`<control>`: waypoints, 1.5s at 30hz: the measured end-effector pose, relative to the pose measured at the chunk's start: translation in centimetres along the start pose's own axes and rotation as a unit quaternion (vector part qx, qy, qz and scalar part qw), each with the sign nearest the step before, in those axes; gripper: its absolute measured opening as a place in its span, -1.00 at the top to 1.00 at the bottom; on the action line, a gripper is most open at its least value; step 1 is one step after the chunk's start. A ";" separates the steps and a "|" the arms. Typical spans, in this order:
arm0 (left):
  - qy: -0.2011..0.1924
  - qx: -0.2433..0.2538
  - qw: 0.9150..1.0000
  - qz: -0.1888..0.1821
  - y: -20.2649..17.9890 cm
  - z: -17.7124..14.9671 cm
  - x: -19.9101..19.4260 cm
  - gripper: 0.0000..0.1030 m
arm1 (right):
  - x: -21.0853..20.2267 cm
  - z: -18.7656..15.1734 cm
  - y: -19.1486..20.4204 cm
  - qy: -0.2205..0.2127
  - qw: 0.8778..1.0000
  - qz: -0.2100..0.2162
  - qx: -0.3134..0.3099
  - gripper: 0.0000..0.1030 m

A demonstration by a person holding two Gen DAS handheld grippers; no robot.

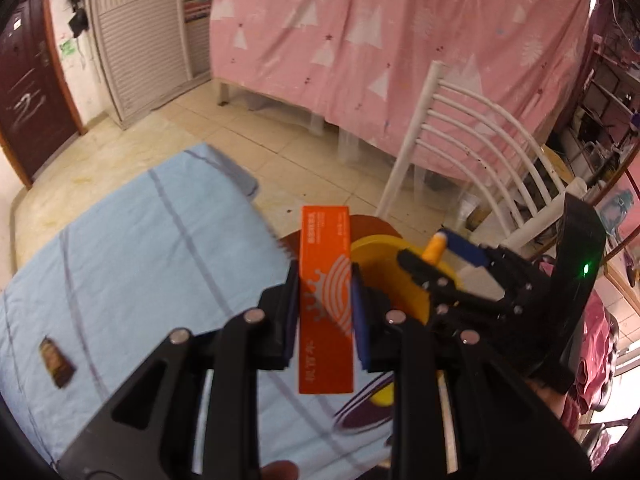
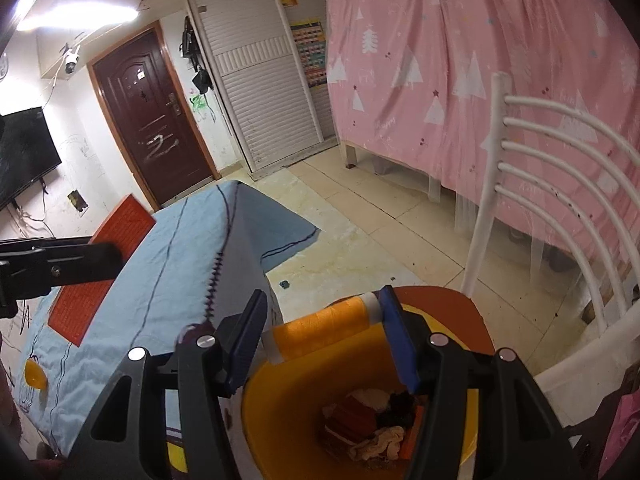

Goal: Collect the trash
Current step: 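Carry the orange box and thread spool over the bin and open both tools, then move the left tool to the yellow round lid while the right tool approaches the snack-bar wrapper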

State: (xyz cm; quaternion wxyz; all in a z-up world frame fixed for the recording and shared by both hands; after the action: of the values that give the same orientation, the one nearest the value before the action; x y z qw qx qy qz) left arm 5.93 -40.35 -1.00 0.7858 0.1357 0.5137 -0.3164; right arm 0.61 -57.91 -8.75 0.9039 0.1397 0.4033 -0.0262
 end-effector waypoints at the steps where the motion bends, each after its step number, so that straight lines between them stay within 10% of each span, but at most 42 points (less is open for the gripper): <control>1: 0.003 0.003 1.000 -0.006 -0.6 0.2 0.5 0.58 | 0.1 -0.2 -0.5 0.003 1.000 0.005 0.004 0.00; 7: 0.007 0.019 1.000 -0.024 -3.4 1.0 2.2 0.57 | 0.9 -1.4 -2.7 0.019 0.999 0.017 0.025 -0.30; 11: -0.001 0.025 0.999 -0.030 -4.5 1.2 2.2 0.10 | 0.9 -2.0 -3.3 0.021 0.999 0.019 0.035 -0.37; 22: -0.023 0.031 0.999 -0.026 -3.9 0.5 -0.2 0.08 | 0.2 -1.1 -2.3 0.012 0.999 0.021 0.026 -0.37; 45: -0.069 -0.113 0.989 0.060 13.9 -9.5 -10.3 -0.40 | 0.3 2.8 14.6 0.014 0.988 0.094 -0.123 -0.38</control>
State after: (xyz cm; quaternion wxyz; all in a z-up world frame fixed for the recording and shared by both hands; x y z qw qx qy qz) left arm 5.12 -20.95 2.48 0.8472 0.0542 0.4818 -0.2173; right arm 5.14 -44.68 -3.79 0.9070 0.0656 0.4010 0.1105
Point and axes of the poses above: each gripper's, at about its wrist camera, not at the fingertips, and x roughly the way its jaws point, y to its left, z to its top, the point moved 3 cm from there along x, roughly the way its jaws point, and after that the axes turned 10 degrees about y, right-handed, at the moved point
